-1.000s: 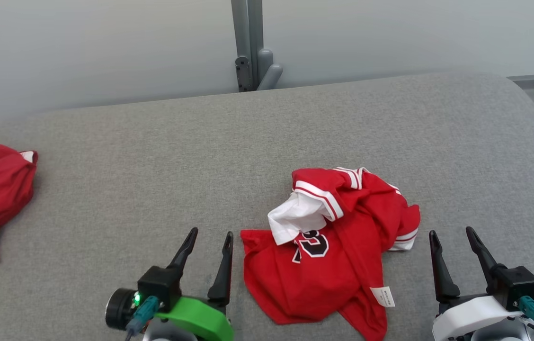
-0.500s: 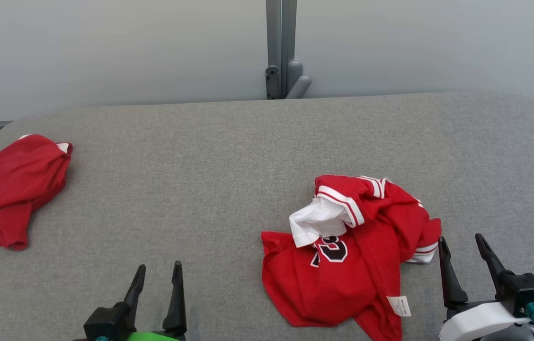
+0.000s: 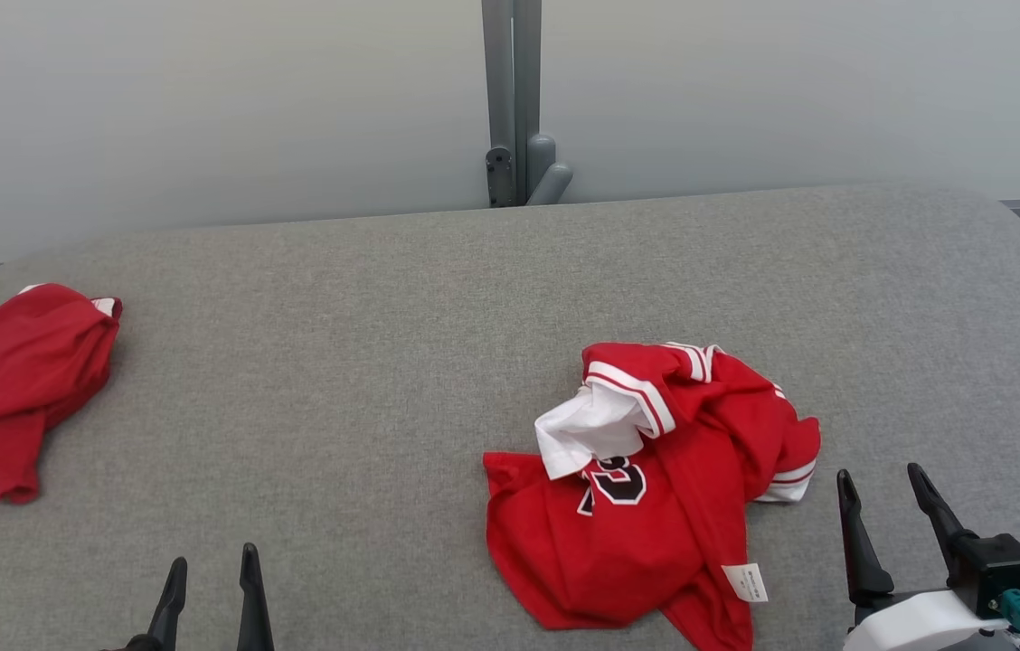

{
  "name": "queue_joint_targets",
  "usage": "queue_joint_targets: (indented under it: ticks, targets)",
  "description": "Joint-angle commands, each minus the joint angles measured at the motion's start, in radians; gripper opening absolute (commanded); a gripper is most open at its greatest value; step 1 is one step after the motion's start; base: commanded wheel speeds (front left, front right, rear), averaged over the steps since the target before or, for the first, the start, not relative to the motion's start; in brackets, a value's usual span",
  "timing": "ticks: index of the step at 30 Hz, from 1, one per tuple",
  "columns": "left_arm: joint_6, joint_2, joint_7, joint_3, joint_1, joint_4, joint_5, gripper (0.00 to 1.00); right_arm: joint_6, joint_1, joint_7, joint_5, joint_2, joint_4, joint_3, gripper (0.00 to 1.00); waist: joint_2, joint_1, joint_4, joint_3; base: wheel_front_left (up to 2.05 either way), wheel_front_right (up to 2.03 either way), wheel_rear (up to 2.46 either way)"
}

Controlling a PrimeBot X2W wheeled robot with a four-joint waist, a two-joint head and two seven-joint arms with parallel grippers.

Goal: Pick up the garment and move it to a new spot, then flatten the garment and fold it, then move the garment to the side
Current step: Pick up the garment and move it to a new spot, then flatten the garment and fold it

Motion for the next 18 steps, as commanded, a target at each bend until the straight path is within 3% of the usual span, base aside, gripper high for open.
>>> queue_joint_targets:
  ticks: [1,9,18]
  targets:
    - [-0.007,-0.006,-0.001,0.009,0.011,0.0,0.008,1.0,0.0,0.007,-0.003,-0.01,-0.003,0.001,-0.002,1.0,0.0,0.0,-0.002,-0.002,0.0,0.0,0.0]
    - [-0.048,-0.02,-0.001,0.029,-0.003,0.002,0.034,1.0,0.0,0.004,-0.003,-0.003,-0.003,0.006,-0.002,1.0,0.0,0.0,-0.003,-0.001,0.0,0.0,0.0]
    - [-0.056,-0.022,-0.001,0.018,-0.014,0.012,0.02,1.0,0.0,-0.001,-0.003,0.013,-0.003,0.012,0.01,1.0,0.0,0.0,0.002,-0.001,0.0,0.0,0.0]
